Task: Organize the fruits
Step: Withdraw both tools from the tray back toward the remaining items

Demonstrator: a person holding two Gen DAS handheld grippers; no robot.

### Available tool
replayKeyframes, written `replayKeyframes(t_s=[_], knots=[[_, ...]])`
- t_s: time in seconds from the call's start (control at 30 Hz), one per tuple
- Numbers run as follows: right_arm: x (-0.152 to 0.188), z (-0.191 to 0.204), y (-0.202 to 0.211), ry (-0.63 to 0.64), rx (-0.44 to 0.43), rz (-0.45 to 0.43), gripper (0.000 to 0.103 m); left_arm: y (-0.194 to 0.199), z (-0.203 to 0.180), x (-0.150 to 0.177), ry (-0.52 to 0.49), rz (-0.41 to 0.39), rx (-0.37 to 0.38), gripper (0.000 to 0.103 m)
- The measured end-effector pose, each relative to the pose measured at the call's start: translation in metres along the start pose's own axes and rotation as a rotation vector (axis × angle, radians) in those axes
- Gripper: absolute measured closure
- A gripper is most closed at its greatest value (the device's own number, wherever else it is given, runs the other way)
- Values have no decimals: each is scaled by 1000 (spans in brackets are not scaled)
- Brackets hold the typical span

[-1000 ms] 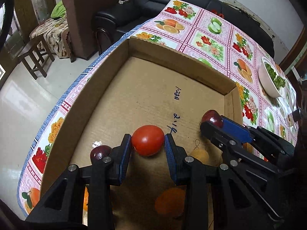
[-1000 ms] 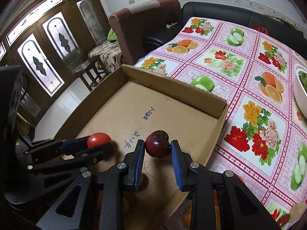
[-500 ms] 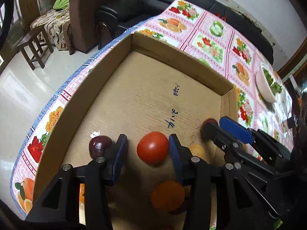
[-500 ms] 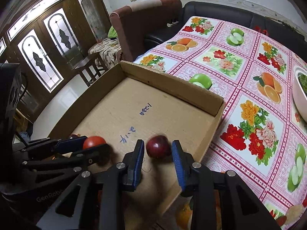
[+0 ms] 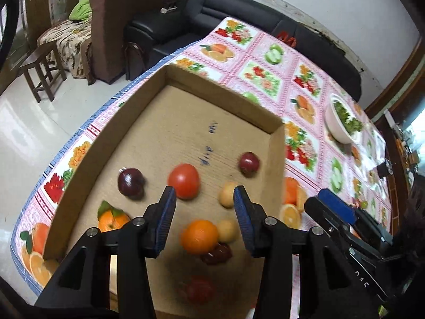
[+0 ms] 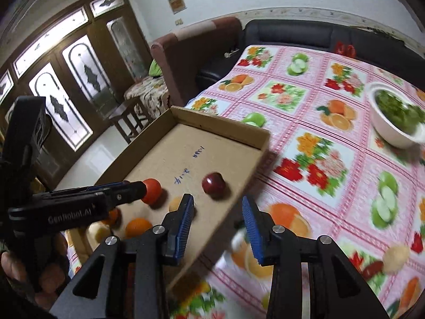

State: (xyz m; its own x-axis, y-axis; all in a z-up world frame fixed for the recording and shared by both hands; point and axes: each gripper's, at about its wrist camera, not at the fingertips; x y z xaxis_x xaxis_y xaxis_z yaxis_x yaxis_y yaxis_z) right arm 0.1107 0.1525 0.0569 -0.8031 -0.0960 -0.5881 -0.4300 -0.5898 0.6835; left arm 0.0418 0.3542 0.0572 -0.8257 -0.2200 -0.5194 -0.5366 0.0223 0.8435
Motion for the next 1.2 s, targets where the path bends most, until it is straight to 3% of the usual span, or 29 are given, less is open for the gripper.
replayKeyframes(t_s=[0.53,1.2], knots=[[67,-89,95,-194,93,-70,61,23,-82,23,-151,1,116,60],[111,-145,134,-324,177,-112,61,1,-146,62,-326,84,144,60]])
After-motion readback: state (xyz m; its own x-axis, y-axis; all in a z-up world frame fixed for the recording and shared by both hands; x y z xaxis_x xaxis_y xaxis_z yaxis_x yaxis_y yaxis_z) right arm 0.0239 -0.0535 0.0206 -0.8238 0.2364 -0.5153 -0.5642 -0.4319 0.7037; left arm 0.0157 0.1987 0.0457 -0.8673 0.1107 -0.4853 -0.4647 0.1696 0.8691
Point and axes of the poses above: each gripper's, at about its wrist camera, not at the fingertips, and y roughly against the way its jaws point, z to its left, x to its underside, and after that the axes turned 12 degrees about -y, right-handed
